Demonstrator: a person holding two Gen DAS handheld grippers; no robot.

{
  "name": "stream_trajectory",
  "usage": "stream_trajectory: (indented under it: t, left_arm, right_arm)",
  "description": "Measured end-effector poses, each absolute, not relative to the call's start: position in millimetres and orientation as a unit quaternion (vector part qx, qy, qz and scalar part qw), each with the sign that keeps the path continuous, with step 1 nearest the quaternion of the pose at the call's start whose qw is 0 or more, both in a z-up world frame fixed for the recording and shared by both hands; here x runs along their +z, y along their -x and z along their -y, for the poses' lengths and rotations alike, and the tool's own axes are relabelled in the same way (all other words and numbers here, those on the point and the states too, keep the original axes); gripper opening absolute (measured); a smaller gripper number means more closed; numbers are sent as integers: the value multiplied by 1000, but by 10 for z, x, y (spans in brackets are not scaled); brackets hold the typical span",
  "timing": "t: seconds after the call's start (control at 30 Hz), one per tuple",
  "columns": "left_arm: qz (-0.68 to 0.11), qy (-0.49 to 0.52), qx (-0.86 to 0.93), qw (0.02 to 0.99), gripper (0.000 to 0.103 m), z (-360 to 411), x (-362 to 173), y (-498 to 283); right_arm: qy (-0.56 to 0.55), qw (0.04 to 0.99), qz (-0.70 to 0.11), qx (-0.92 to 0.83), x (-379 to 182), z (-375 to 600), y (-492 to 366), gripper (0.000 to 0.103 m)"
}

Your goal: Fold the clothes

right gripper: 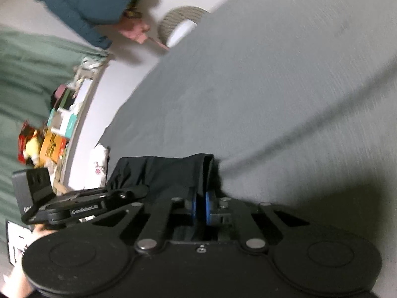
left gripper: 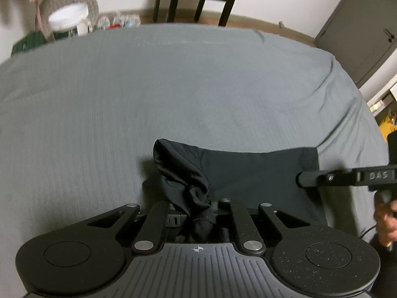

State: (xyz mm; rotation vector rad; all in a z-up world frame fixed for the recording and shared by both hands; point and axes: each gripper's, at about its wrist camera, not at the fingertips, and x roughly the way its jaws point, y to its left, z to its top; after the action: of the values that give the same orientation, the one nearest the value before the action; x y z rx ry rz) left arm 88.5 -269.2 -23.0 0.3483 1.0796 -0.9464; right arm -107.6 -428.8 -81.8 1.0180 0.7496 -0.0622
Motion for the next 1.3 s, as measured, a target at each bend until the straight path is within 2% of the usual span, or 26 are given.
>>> stream_trajectory:
  t: [0.13, 0.57, 0.8, 1.0, 1.3]
  left_arm:
    - [-442, -140, -423, 779, 10, 2494, -137, -707]
    - [-338, 10, -302, 891, 10, 1405, -28, -246]
    - [-261, 61, -192, 944, 10, 715, 181, -546]
    - [-206, 120, -91, 967, 10, 112, 152, -1126]
    - [-196, 179, 26, 964, 10, -443, -177, -2013]
  right_arm:
    - [-424, 839, -341, -24, -643, 4192, 1052, 7]
    - [-275, 915, -295, 18, 68, 3636, 715, 7]
    - [-166, 934, -302, 92, 635, 3046, -261, 7]
    - [-33, 935, -315, 157, 1080, 2078, -1445, 7]
    - [75, 915, -351, 182, 852, 860, -2709, 7]
